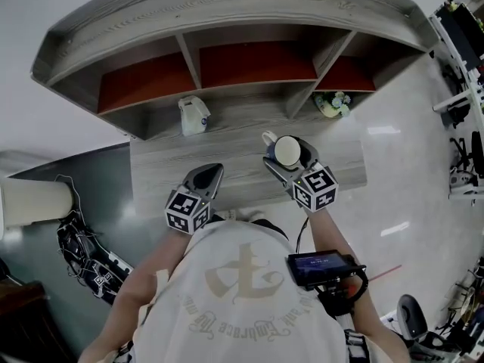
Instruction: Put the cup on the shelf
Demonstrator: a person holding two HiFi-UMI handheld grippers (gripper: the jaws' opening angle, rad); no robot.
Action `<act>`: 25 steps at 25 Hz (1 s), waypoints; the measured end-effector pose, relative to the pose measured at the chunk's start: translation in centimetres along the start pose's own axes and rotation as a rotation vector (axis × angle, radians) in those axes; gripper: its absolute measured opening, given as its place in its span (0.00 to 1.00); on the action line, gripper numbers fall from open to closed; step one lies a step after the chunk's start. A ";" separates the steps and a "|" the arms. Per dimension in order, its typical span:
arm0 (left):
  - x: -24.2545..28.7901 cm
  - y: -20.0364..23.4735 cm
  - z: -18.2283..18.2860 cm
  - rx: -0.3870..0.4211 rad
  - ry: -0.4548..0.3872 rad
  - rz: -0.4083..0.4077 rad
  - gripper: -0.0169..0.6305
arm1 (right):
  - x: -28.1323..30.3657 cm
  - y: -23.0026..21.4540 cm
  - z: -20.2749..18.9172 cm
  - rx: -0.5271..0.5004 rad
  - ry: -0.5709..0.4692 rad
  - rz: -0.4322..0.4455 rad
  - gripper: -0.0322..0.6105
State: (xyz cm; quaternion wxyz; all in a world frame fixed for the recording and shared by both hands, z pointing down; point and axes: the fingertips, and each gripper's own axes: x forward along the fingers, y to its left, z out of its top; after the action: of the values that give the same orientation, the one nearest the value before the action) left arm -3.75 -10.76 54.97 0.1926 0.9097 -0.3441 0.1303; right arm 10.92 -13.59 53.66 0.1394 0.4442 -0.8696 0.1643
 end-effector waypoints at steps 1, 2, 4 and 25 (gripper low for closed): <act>0.0 0.0 0.1 -0.002 -0.004 0.000 0.03 | 0.0 0.0 0.4 -0.006 -0.002 0.005 0.69; -0.1 0.1 0.1 -0.004 -0.007 -0.001 0.03 | 0.0 0.0 0.7 -0.013 -0.003 0.011 0.69; -0.2 0.2 0.3 -0.007 -0.011 -0.002 0.03 | -0.1 -0.1 1.5 -0.025 -0.008 0.023 0.69; -0.8 -0.9 0.0 -0.023 -0.032 0.023 0.03 | -1.6 -4.4 11.7 -0.116 -0.123 0.064 0.69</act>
State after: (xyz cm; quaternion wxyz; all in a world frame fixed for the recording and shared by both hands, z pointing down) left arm -3.73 -9.72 54.46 0.1961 0.9054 -0.3589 0.1140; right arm 14.32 -19.65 43.14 0.1059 0.4165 -0.8984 0.0904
